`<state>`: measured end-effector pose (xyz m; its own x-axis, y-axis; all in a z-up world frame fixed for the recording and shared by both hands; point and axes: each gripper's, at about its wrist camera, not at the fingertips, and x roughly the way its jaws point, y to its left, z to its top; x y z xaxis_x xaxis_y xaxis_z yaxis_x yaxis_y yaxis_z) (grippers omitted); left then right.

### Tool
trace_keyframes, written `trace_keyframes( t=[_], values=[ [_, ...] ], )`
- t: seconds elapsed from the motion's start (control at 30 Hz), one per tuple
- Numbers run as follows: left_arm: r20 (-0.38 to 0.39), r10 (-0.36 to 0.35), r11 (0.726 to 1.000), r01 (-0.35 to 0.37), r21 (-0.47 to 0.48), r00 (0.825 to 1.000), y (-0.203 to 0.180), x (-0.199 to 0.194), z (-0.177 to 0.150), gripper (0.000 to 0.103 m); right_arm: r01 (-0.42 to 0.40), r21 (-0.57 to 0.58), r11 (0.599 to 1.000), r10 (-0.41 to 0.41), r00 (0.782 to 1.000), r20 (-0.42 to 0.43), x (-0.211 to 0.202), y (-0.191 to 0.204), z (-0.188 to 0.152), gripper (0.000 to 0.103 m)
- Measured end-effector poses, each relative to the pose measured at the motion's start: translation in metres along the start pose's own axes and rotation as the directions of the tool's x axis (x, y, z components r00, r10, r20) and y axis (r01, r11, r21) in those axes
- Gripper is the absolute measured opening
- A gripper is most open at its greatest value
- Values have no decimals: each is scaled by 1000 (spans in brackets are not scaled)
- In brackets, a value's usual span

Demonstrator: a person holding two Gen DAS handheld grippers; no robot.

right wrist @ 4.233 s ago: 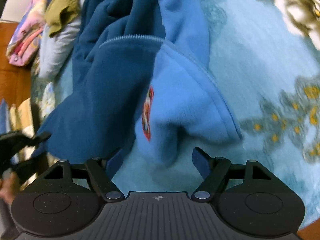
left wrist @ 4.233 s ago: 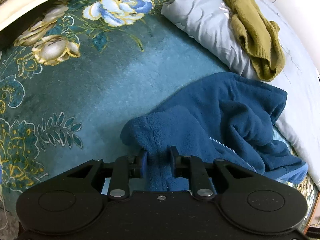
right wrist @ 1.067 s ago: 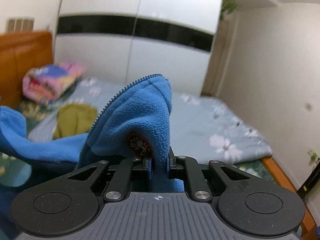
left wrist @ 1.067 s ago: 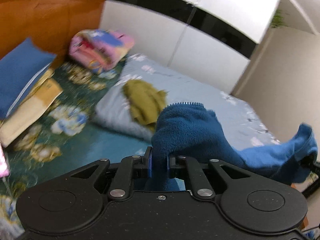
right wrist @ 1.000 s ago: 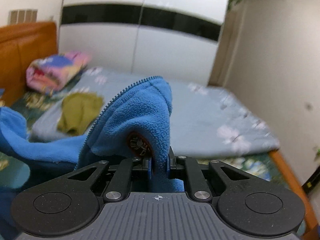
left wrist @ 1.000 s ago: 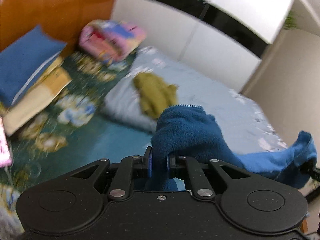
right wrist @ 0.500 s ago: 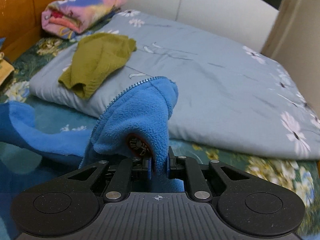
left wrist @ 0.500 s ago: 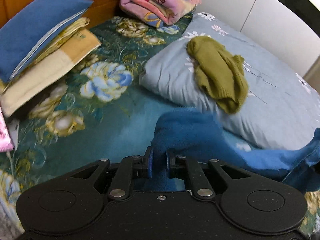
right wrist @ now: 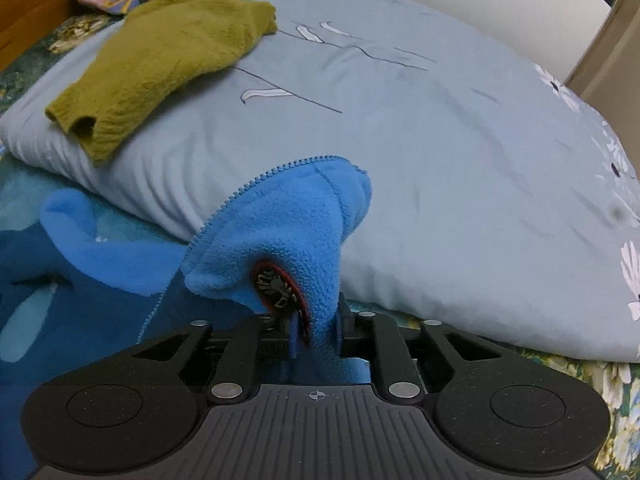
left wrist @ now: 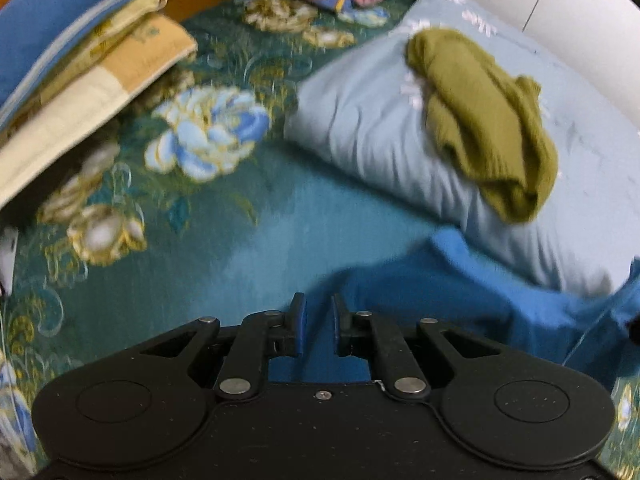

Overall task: Fold clothes
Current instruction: 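Lay the jacket flat on the bedspread and open both grippers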

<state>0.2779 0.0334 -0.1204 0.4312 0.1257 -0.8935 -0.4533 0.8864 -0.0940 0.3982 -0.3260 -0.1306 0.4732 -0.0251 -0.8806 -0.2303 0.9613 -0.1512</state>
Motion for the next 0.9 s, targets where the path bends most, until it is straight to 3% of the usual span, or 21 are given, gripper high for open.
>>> trace_keyframes(
  t=[0.03,0.1,0.27,0.33,0.4,0.5,0.57,0.63,0.77,0.9],
  values=[
    [-16,-2,1000,2,-10,1000,0,1,-4,13,1,0,1000,-1,1000,5,1,-2,0,22],
    [-46,-17,999,15,-39,999,-1,1,-14,22,18,9,1000,-18,1000,26,-5,-7,-3,45],
    [-107,-48,997,42,-57,993,-7,-5,-41,39,31,94,995,-38,997,65,-32,-16,-23,56],
    [-135,-60,997,53,-54,989,-7,-7,-51,42,-8,153,988,1,999,46,-42,-14,-39,56],
    [-161,-71,997,64,-47,984,-4,-10,-59,44,-97,183,978,100,995,-3,-53,3,-71,56],
    [-198,-92,996,87,-34,976,4,-14,-71,46,-204,107,973,213,973,-89,-66,46,-122,56],
    [-218,-101,995,99,-20,971,12,-18,-77,46,-213,76,974,222,964,-144,-71,72,-155,56],
    [-229,-113,993,118,4,967,21,-23,-82,48,-174,106,979,190,968,-161,-75,83,-182,56],
    [-242,-109,991,126,54,964,43,-33,-92,50,7,288,958,43,986,-164,-88,63,-227,57],
    [-275,-72,993,94,65,959,67,-35,-105,50,141,389,910,-50,971,-236,-86,32,-263,57]
  ],
)
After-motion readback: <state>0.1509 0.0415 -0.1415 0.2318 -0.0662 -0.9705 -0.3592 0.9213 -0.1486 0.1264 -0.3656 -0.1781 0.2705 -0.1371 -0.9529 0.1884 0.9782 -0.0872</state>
